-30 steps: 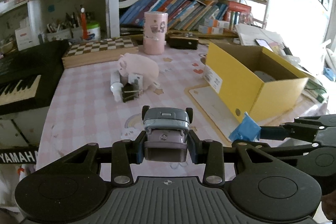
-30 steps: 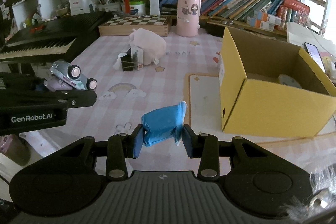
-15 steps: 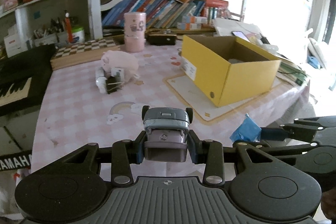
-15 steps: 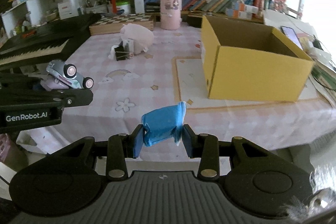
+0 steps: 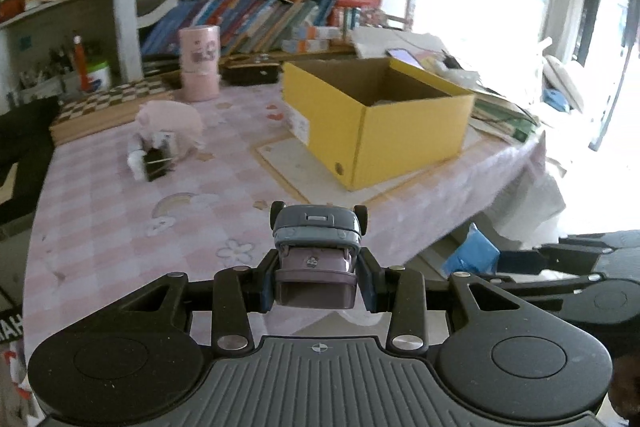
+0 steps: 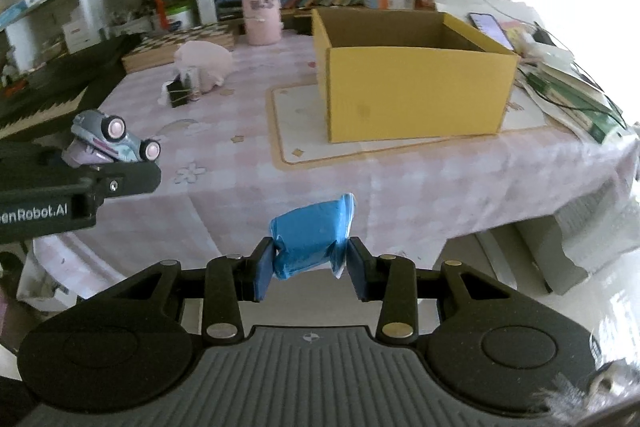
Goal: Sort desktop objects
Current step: 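Lift and carry the sponge and gadget in both grippers toward the yellow box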
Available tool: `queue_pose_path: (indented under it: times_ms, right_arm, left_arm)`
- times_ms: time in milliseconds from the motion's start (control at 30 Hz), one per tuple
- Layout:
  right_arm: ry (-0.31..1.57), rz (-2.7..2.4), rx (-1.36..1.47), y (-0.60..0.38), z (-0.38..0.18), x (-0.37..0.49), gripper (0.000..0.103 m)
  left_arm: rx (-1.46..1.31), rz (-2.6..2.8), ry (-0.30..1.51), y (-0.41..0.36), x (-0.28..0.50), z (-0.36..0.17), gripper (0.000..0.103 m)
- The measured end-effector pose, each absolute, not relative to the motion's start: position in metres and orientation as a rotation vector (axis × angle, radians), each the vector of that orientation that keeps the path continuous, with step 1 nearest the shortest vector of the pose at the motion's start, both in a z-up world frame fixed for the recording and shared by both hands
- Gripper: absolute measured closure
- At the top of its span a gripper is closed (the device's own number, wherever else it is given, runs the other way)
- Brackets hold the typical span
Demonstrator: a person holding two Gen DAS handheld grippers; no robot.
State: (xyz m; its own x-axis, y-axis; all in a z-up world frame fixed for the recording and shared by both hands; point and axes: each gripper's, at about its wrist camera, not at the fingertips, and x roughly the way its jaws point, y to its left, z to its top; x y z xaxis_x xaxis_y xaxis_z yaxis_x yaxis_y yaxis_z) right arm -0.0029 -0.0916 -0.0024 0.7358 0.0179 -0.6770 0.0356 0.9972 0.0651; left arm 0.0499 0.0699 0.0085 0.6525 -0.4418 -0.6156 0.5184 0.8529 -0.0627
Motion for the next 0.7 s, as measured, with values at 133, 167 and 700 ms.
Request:
queue_pose_path:
  times_ms: [133,167,700]
  right_arm:
    - [0.739,-0.029,0.095,-0.096,-0.003,-0.009,0.067]
    - [0.739,-0.032,0.099,-0.096,-0.003,-0.011,0.067]
    - [0.753,-0.08,0.131,-0.104,-0.005,-0.025,0.067]
  left_arm:
    - [0.147,-0.582,0.669,0.063,0.044,0.008,0.065]
    - [0.154,-0.589,0.669,0.061,0.043,0.008,0.065]
    - [0.198,-0.676,0.679,0.045,0.034,0.005,0.065]
